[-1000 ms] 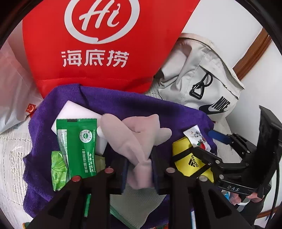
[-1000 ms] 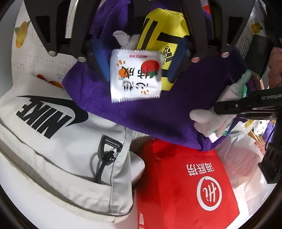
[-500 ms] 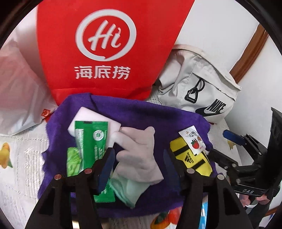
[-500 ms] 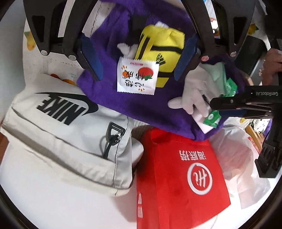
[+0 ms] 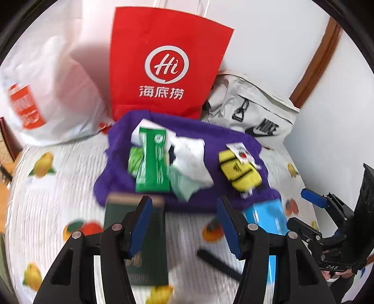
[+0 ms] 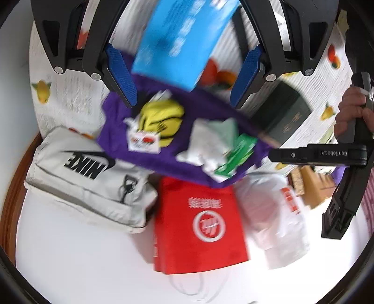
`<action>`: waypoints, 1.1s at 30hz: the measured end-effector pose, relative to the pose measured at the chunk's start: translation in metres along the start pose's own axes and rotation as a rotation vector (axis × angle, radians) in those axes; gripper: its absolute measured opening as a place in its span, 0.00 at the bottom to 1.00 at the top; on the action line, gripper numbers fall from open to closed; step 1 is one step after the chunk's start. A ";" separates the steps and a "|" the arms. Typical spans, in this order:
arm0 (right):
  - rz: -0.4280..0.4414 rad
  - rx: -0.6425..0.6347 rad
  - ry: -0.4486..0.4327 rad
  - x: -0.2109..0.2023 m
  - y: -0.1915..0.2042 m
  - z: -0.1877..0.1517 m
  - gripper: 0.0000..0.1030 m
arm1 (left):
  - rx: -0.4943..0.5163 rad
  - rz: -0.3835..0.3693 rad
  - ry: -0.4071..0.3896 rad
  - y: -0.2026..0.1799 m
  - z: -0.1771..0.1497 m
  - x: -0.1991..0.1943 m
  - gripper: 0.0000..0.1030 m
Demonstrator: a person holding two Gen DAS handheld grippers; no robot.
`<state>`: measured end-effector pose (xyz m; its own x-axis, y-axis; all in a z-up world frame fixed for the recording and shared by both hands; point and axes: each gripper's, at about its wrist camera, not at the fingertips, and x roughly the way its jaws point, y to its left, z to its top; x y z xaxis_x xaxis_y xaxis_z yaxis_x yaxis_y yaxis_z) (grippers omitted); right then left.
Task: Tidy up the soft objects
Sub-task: 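Withdraw both tools from the towel toward the mesh bag and black strap, then grasp the white mesh drawstring bag with the left tool while the right tool grasps the black watch strap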
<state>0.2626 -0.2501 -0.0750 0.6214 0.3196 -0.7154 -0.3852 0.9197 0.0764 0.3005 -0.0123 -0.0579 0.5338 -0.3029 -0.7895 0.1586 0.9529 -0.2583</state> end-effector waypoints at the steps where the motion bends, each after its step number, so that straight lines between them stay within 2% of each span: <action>1: 0.002 -0.002 0.000 -0.003 0.005 -0.005 0.80 | 0.007 0.000 0.003 -0.001 -0.008 -0.005 0.56; 5: 0.026 0.013 -0.002 -0.022 0.023 -0.031 0.80 | 0.034 0.006 0.012 -0.002 -0.051 -0.027 0.59; 7: 0.021 0.021 0.001 -0.031 0.030 -0.045 0.80 | 0.032 -0.008 0.019 0.000 -0.070 -0.033 0.70; 8: 0.016 0.024 0.002 -0.033 0.033 -0.049 0.80 | 0.033 -0.019 0.029 0.002 -0.082 -0.035 0.70; 14: 0.023 0.089 0.005 -0.052 0.042 -0.086 0.80 | 0.023 -0.057 0.109 0.010 -0.134 -0.016 0.76; 17: 0.013 0.118 0.024 -0.056 0.045 -0.101 0.80 | 0.033 -0.041 0.148 0.014 -0.151 0.001 0.76; 20: -0.002 0.111 0.052 -0.056 0.049 -0.114 0.80 | 0.027 -0.061 0.168 0.017 -0.162 0.013 0.76; 22: -0.031 0.105 0.061 -0.056 0.051 -0.119 0.80 | 0.050 -0.076 0.154 0.012 -0.166 0.015 0.84; 24: -0.036 0.108 0.067 -0.057 0.052 -0.124 0.80 | 0.092 -0.098 0.150 0.002 -0.169 0.017 0.87; 25: -0.041 0.112 0.067 -0.058 0.052 -0.126 0.80 | 0.109 -0.108 0.159 -0.003 -0.170 0.020 0.94; 27: -0.049 0.115 0.072 -0.058 0.052 -0.128 0.80 | 0.166 -0.080 0.170 -0.017 -0.172 0.024 0.99; 30: -0.065 0.132 0.077 -0.056 0.052 -0.131 0.80 | 0.251 0.009 0.164 -0.031 -0.176 0.031 0.98; 33: -0.078 0.145 0.077 -0.055 0.054 -0.133 0.80 | 0.271 0.040 0.136 -0.033 -0.178 0.032 0.97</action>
<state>0.1168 -0.2485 -0.1236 0.5896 0.2326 -0.7735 -0.2319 0.9661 0.1138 0.1644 -0.0557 -0.1741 0.4306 -0.2461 -0.8683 0.3654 0.9273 -0.0816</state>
